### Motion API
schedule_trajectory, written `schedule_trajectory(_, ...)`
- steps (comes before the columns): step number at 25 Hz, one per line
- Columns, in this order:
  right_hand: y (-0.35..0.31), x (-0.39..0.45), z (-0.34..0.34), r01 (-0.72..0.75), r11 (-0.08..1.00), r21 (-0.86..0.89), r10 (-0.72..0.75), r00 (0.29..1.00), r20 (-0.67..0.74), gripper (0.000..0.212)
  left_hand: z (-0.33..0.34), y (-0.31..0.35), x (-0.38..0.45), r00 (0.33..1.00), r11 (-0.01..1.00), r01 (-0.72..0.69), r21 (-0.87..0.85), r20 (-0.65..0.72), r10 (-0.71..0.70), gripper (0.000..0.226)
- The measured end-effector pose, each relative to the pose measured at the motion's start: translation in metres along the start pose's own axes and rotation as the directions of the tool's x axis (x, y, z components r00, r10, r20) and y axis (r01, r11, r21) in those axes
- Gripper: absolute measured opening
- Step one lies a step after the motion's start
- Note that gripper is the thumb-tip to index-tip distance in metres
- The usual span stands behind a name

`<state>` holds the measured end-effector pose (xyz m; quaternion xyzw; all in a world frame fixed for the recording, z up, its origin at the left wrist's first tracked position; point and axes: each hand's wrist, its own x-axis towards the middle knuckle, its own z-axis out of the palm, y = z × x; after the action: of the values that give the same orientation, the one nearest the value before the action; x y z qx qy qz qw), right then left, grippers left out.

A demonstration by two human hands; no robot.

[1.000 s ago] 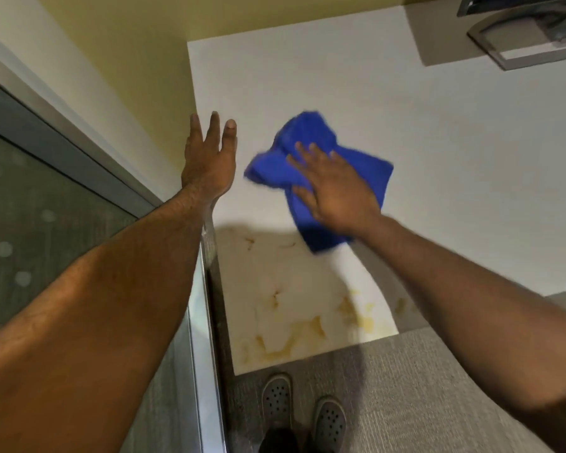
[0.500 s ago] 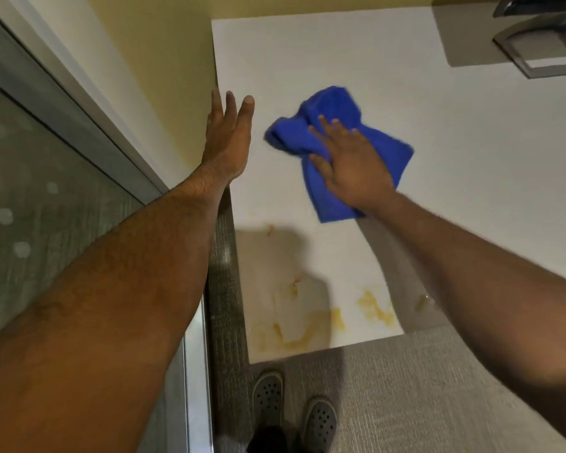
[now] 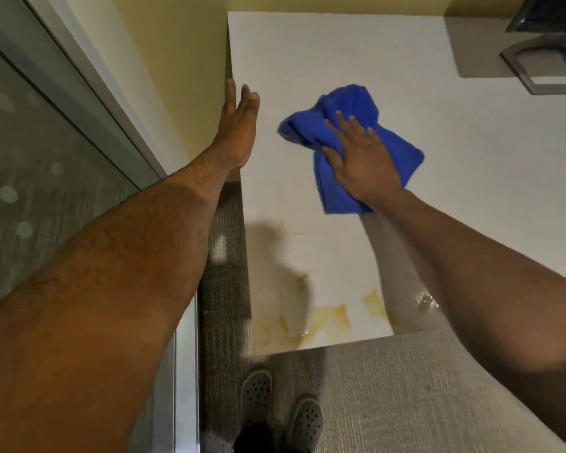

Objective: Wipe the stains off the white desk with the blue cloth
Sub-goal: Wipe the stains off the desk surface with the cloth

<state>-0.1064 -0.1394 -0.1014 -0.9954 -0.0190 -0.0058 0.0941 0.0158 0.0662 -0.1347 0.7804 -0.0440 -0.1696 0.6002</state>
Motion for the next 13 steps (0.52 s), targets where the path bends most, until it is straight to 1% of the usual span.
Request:
schedule_trajectory(1,-0.017,-0.003,0.003,0.015,1.000,0.024,-0.015,1.000,0.001,0.053,0.001,0.001,0.001,1.000,0.999,0.023,-0.043,0.002,-0.023,0.078)
schedule_trajectory(2,-0.027,-0.006,0.004,0.072,0.996,0.051,-0.070,0.997,-0.028,0.053,0.001,0.003,0.002,0.999,0.996,0.045,-0.074,0.006,-0.045,0.077)
schedule_trajectory(4,-0.043,-0.054,0.008,0.234,0.970,0.060,-0.236,0.972,0.017,0.052,0.000,0.006,0.000,0.997,0.995,0.071,-0.073,0.023,-0.069,0.073)
schedule_trajectory(5,-0.043,-0.085,0.005,0.293,0.953,0.074,-0.298,0.951,0.086,0.052,0.000,0.005,-0.001,0.998,0.997,0.060,-0.051,0.012,-0.059,0.070)
schedule_trajectory(6,-0.035,-0.117,0.000,0.356,0.930,0.092,-0.365,0.925,0.104,0.051,0.000,0.005,-0.004,0.999,0.999,0.036,0.002,-0.006,-0.036,0.068)
schedule_trajectory(7,-0.019,-0.133,-0.008,0.369,0.924,0.104,-0.380,0.918,0.116,0.051,0.000,0.006,-0.005,1.000,0.998,0.011,0.062,-0.012,-0.010,0.068)
schedule_trajectory(8,0.002,-0.131,-0.015,0.355,0.926,0.128,-0.369,0.923,0.110,0.050,0.000,0.007,-0.005,1.000,0.991,-0.001,0.132,-0.009,0.002,0.067)
schedule_trajectory(9,0.022,-0.122,-0.018,0.265,0.956,0.128,-0.278,0.955,0.101,0.050,0.000,0.006,-0.004,1.000,0.978,-0.014,0.208,-0.011,0.017,0.067)
schedule_trajectory(10,0.037,-0.104,-0.019,0.109,0.987,0.120,-0.118,0.991,0.068,0.050,0.000,0.005,-0.005,0.999,0.954,-0.030,0.300,-0.015,0.037,0.066)
schedule_trajectory(11,0.047,-0.082,-0.023,-0.038,0.993,0.114,0.035,0.999,0.030,0.050,0.000,0.003,-0.007,0.999,0.919,-0.044,0.392,-0.008,0.051,0.065)
schedule_trajectory(12,0.050,-0.063,-0.022,-0.130,0.986,0.102,0.130,0.991,-0.001,0.051,-0.001,0.002,-0.008,0.999,0.898,-0.046,0.437,0.000,0.051,0.064)
schedule_trajectory(13,0.049,-0.049,-0.016,-0.158,0.984,0.085,0.160,0.987,-0.010,0.052,-0.001,0.000,-0.007,0.998,0.894,-0.054,0.445,0.008,0.056,0.064)
